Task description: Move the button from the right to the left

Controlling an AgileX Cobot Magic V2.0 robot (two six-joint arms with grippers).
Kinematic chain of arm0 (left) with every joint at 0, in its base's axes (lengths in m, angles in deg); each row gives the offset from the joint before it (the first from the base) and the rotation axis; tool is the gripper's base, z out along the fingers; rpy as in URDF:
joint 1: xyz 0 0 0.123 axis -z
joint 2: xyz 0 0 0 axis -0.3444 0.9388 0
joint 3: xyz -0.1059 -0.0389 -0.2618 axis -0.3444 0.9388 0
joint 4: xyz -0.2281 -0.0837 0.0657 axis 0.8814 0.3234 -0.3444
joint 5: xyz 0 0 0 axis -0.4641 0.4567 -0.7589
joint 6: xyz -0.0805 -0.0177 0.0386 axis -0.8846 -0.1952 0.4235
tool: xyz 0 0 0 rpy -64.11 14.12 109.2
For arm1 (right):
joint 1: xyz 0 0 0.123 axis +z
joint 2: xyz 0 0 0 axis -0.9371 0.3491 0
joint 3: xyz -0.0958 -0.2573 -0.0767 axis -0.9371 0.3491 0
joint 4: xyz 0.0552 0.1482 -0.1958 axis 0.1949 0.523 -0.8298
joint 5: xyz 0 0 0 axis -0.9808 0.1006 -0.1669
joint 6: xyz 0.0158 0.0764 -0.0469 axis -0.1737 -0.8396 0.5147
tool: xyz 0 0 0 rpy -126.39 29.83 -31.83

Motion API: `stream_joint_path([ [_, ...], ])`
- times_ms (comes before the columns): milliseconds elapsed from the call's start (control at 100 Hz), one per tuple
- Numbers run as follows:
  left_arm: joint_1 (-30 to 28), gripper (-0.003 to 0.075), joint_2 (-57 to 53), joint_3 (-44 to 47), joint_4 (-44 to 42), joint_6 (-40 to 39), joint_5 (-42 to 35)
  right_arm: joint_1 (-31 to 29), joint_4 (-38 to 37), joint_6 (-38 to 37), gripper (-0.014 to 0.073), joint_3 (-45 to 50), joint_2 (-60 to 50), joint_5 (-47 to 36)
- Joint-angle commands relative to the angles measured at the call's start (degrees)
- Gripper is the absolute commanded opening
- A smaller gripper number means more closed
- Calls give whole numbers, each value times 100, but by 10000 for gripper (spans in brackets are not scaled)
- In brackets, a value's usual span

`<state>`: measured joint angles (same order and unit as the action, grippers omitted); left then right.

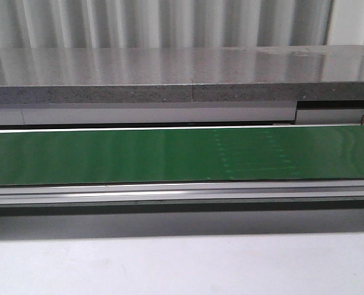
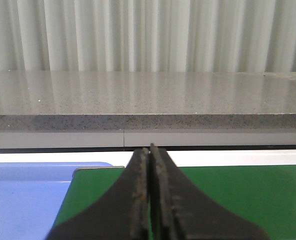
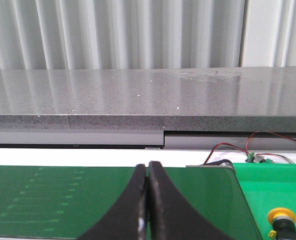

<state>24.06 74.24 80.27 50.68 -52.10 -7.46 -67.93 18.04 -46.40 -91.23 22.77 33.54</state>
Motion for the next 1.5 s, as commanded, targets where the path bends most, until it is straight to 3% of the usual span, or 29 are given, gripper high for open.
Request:
stream_joint_path([
  [0, 3, -20, -209, 134, 36, -50, -426, -4, -64, 8, -68, -790, 189, 469],
  [340, 3, -20, -209, 134, 36, -50, -426, -4, -64, 8, -68, -3182, 2283, 3518],
  [760, 3, -20, -209, 134, 36, -50, -426, -4, 163, 8, -60, -3547, 3922, 3691],
  [870, 3, -20, -209, 134, 36, -50, -426, -4, 212, 8, 52, -3547, 4019, 3741],
  [1070, 3, -20, -209, 134, 36, -50, -426, -4, 314, 8, 479, -3547, 4019, 3720],
  [1110, 3, -20, -209, 134, 36, -50, -426, -4, 322, 8, 522, -3547, 4019, 3676],
  [1340, 3, -20, -209, 134, 36, -50, -426, -49, 384, -216, 543, -4096, 4488, 3867],
  [1490, 3, -20, -209, 134, 36, -50, -426, -473, 340, -169, 543, -4806, 5379, 3966],
])
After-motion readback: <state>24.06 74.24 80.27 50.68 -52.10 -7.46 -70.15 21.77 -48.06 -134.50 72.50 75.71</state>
